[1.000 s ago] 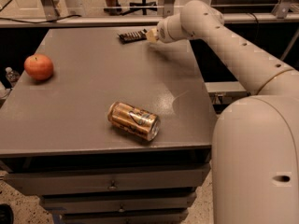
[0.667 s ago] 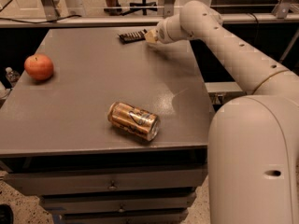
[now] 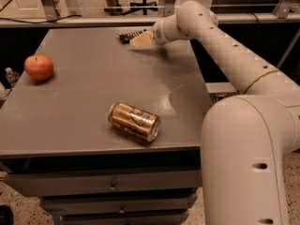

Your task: Move rxbar chocolate near orange can

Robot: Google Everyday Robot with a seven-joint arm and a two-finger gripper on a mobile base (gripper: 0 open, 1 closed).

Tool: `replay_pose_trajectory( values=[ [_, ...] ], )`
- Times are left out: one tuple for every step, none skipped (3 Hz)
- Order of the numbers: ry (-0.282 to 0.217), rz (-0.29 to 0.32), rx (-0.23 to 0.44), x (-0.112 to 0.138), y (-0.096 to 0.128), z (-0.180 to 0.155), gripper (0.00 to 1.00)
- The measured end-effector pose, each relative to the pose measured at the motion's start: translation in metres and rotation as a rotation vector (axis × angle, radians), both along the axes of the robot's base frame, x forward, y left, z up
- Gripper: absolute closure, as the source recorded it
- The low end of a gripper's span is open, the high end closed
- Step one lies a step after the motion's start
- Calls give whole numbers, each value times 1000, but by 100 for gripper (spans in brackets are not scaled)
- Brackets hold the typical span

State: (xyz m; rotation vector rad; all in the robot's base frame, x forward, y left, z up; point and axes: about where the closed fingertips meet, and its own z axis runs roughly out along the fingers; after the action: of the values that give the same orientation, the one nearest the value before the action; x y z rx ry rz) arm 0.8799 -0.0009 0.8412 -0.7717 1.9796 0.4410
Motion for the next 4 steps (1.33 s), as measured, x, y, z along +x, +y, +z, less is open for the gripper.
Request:
replay_pose_trajectory(
  values=[
    [6, 25, 16, -2, 13, -2, 0],
    [7, 44, 29, -2, 24, -3, 0],
    [-2, 68, 30, 2, 35, -8, 0],
    [-17, 89, 22, 10, 43, -11, 0]
  ],
)
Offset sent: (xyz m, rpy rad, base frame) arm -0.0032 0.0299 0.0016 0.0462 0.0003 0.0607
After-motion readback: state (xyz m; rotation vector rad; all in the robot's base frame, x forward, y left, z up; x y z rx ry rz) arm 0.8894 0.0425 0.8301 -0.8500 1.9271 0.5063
